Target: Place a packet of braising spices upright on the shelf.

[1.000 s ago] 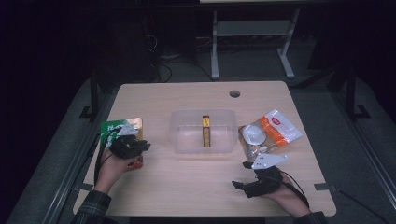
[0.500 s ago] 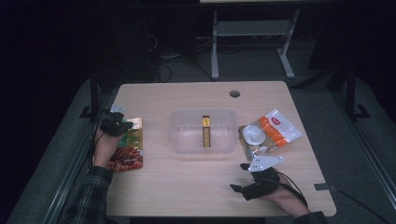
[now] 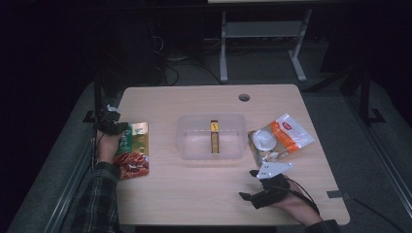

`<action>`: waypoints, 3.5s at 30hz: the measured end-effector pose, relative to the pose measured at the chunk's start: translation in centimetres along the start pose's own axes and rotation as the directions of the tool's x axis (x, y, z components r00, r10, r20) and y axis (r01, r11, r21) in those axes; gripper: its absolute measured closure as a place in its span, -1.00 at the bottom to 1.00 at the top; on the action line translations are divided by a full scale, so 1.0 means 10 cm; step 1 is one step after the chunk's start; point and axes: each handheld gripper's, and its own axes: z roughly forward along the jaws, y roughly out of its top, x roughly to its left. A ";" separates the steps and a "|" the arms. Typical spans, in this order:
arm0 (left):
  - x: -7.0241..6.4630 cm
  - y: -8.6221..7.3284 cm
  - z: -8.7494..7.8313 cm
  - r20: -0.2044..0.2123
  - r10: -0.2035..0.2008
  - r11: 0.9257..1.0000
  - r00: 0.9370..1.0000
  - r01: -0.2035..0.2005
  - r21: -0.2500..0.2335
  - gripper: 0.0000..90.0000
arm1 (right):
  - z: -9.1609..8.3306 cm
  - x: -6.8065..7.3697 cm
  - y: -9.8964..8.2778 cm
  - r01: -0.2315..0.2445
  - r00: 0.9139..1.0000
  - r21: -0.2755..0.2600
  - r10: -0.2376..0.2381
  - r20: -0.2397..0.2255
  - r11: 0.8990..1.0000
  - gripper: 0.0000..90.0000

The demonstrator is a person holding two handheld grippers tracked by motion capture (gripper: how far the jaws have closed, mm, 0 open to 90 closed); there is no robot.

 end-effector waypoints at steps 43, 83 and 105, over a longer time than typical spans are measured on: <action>-0.72 -0.02 -0.04 0.285 0.125 0.989 0.950 -0.143 0.043 1.00 | 0.02 0.01 0.02 0.012 1.000 0.005 -0.012 0.007 1.000 -0.67; -1.60 -0.85 -0.84 0.526 0.369 0.917 0.766 -0.393 -0.070 1.00 | 0.02 0.05 0.03 0.032 0.999 0.012 -0.032 0.018 0.999 -0.67; -2.36 -0.84 -0.89 0.636 0.436 0.876 0.637 -0.463 -0.137 1.00 | 0.00 0.03 0.04 0.030 0.999 0.011 -0.030 0.026 0.999 -0.67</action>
